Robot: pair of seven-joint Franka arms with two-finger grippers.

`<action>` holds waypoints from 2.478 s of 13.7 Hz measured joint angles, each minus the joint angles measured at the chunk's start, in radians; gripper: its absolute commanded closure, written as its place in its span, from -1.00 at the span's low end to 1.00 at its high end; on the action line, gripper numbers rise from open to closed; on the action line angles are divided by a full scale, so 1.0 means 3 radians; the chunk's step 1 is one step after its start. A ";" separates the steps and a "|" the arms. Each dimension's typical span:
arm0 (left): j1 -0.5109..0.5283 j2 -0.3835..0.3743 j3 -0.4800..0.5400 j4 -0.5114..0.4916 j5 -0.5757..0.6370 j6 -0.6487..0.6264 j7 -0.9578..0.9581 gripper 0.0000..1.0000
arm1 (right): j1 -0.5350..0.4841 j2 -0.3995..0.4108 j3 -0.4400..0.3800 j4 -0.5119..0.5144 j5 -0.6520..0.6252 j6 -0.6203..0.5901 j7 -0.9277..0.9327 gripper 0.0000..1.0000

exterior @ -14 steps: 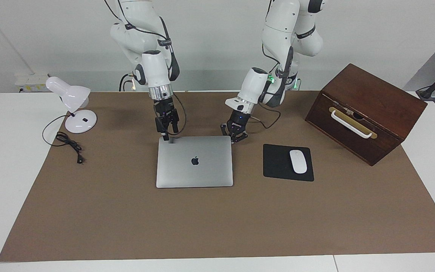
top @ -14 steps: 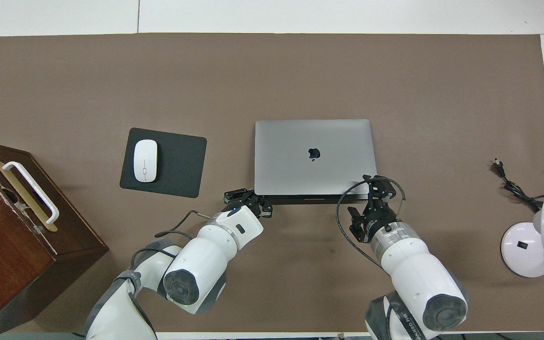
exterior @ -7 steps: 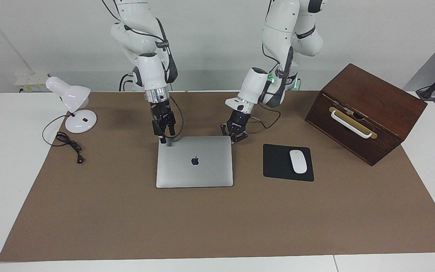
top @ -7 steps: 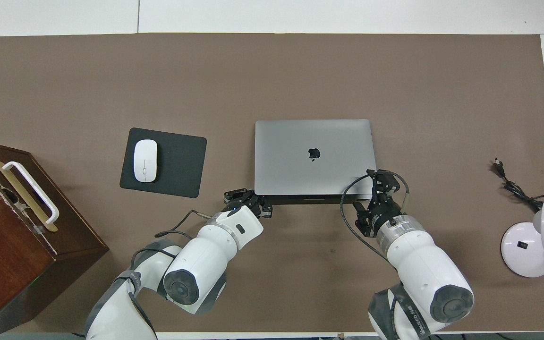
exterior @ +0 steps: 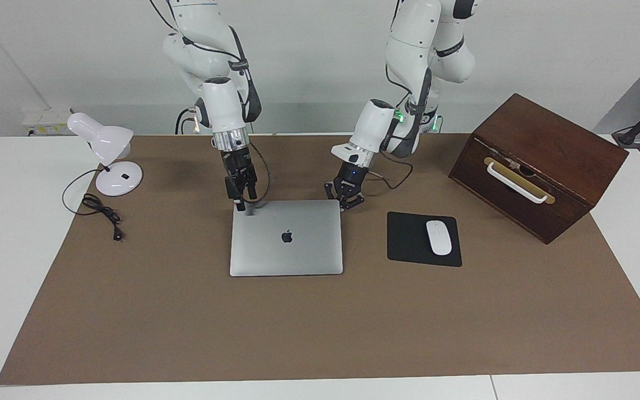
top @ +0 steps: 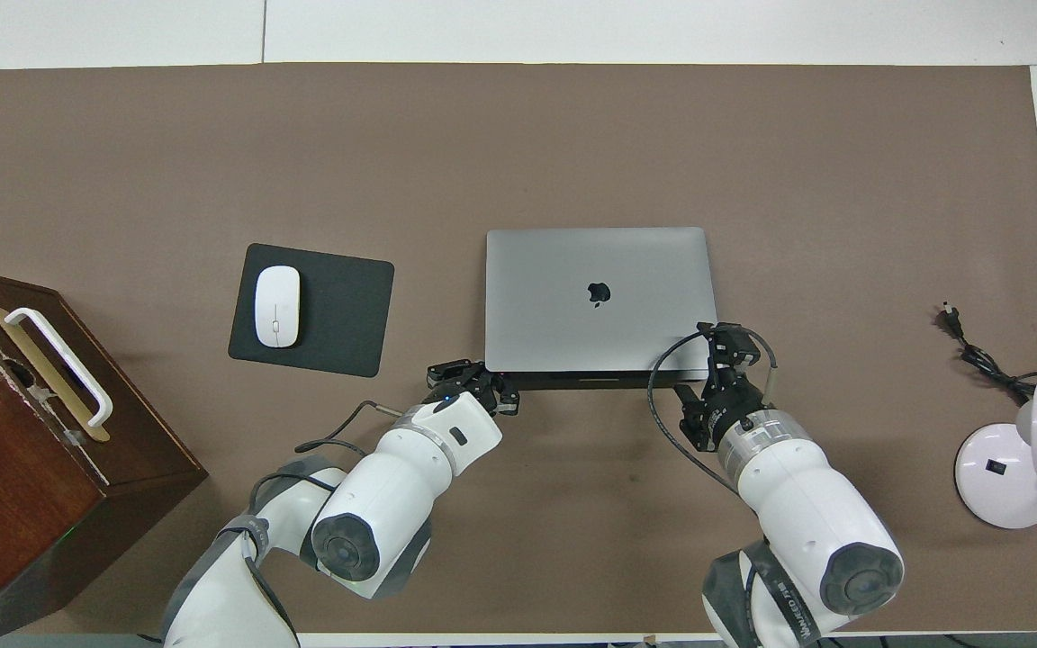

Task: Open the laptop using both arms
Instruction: 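Lift the laptop lid upward with the right gripper, left gripper holding the base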

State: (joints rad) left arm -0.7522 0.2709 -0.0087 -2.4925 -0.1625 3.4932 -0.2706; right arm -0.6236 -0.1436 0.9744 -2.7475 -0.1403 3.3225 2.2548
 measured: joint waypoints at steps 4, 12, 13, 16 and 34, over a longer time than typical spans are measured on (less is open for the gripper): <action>0.0000 0.0000 0.0000 0.0000 0.0000 0.0000 0.0000 1.00 | -0.0024 0.0000 0.0000 0.0004 0.0000 0.0000 -0.0142 -1.00; 0.0000 0.0000 0.0000 0.0000 0.0000 0.0000 0.0000 1.00 | -0.0167 0.0000 -0.0005 0.0115 -0.0001 -0.0007 -0.0331 -1.00; 0.0000 0.0001 0.0000 0.0000 0.0000 0.0000 0.0000 1.00 | -0.0187 0.0000 -0.0006 0.0144 -0.0001 -0.0031 -0.0353 -1.00; 0.0000 0.0002 0.0000 0.0000 0.0000 0.0001 0.0001 1.00 | -0.0250 0.0000 -0.0006 0.0266 -0.0005 -0.0140 -0.0364 -1.00; 0.0000 0.0004 0.0000 0.0000 0.0000 0.0006 0.0003 1.00 | -0.0357 0.0111 -0.0004 0.1019 -0.0113 -0.0617 -0.0718 -1.00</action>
State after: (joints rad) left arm -0.7522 0.2722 -0.0088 -2.4924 -0.1625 3.4950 -0.2696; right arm -0.7306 -0.1104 0.9731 -2.4418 -0.1743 3.1374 2.0395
